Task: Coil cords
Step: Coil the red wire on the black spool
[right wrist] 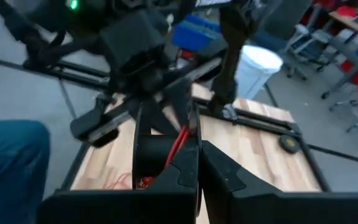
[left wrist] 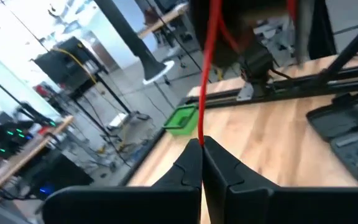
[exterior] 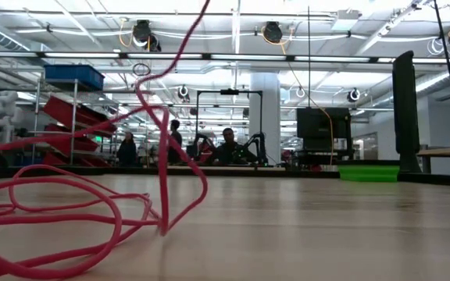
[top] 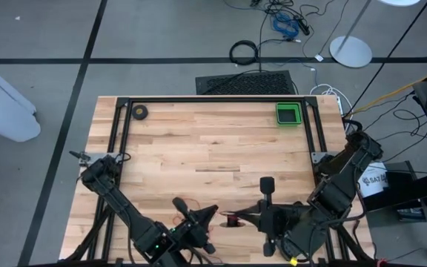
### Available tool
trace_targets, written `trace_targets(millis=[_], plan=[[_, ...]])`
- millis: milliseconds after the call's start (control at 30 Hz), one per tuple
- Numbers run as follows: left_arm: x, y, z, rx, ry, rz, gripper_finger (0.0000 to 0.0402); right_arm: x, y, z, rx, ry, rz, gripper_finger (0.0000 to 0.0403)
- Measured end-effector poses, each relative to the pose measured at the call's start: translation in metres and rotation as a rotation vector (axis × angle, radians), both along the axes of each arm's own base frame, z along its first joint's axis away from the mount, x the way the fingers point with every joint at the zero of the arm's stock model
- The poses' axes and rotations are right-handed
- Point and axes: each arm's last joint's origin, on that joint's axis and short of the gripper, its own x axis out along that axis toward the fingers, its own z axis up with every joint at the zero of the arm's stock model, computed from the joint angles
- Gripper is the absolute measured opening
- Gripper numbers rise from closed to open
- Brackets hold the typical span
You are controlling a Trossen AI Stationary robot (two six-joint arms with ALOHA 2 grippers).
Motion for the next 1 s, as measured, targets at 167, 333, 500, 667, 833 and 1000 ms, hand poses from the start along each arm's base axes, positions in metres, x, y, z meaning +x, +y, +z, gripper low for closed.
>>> trace_targets(millis=[167,333,500,667,833,1000], plan=[[0.007,0.008,-0.002,-0.079,0.008,-0.01,0.0002,0.0,-0.001,0.003,-0.026,-0.048,-0.088,0.0],[0.011,0.013,-0.003,-0.089,0.019,-0.007,0.0002,0.012,0.0,-0.004,-0.01,-0.062,-0.128,0.0],[0.011,0.013,-0.002,-0.091,0.017,-0.007,0.0002,0.032,-0.004,-0.01,-0.037,-0.111,-0.238,0.0],[0.012,0.013,-0.003,-0.11,0.002,-0.001,0.0002,0.047,-0.01,-0.018,-0.08,-0.117,-0.314,0.0],[0.012,0.014,-0.003,-0.111,0.0,0.001,0.0002,0.059,-0.013,-0.025,-0.118,-0.12,-0.366,0.0],[0.013,0.014,-0.002,-0.116,-0.006,0.002,0.0002,0.072,-0.015,-0.038,-0.171,-0.098,-0.407,0.0]])
